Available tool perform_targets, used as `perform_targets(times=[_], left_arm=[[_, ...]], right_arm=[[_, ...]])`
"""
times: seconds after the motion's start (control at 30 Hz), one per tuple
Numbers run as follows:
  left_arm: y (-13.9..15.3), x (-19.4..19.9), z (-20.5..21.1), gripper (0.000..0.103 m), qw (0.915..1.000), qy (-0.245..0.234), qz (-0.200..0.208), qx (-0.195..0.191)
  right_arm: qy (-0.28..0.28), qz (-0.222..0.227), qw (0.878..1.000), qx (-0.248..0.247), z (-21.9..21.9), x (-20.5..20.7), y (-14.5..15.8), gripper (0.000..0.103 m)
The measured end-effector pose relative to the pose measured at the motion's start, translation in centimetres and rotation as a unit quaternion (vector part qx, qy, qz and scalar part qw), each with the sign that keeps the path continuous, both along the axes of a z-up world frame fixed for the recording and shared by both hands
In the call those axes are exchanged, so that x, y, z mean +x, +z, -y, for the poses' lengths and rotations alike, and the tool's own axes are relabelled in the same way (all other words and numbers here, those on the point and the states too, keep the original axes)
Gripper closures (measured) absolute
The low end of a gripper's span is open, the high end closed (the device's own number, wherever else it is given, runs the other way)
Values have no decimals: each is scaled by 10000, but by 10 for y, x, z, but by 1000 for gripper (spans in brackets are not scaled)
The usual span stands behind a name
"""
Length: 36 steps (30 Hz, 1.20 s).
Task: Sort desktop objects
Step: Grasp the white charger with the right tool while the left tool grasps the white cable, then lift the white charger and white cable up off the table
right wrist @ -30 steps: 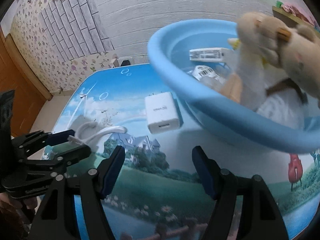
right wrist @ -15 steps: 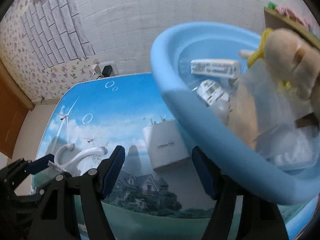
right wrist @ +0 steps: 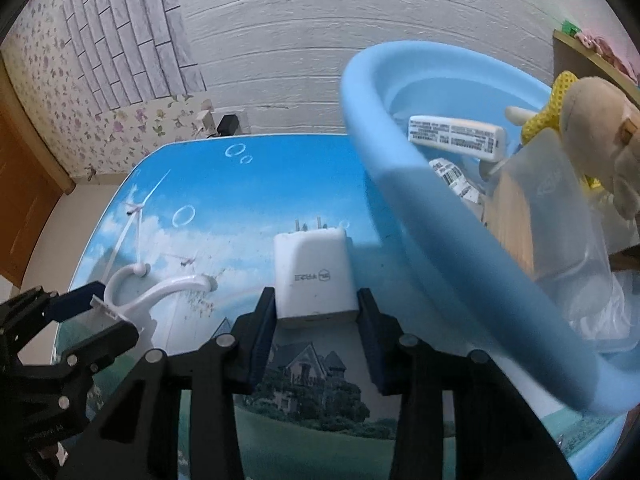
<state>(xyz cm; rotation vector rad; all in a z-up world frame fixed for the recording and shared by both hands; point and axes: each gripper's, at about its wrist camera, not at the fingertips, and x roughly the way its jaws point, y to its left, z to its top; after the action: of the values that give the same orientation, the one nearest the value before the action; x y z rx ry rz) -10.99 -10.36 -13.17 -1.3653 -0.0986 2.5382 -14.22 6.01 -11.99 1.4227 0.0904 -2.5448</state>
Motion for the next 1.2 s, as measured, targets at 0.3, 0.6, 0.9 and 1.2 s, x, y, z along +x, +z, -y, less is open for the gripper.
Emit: perform_targets(times=[0.3, 0.6, 0.9, 1.2], left_arm=[[7, 12, -11, 49, 10000, -73, -23, -32], [8, 30, -35, 49, 9999, -118, 30, -62], [4, 34, -46, 49, 9997, 99, 111, -182], [2, 25, -47, 48, 9991, 276, 166, -286]], right_arm=[[30, 73, 10000, -58, -17, 17, 6, 65], [-24, 105, 9999, -54, -46, 39, 10, 65], [-153, 41, 9999, 31, -87, 63, 12, 65], [-623, 38, 9980, 49, -146, 82, 14, 65]])
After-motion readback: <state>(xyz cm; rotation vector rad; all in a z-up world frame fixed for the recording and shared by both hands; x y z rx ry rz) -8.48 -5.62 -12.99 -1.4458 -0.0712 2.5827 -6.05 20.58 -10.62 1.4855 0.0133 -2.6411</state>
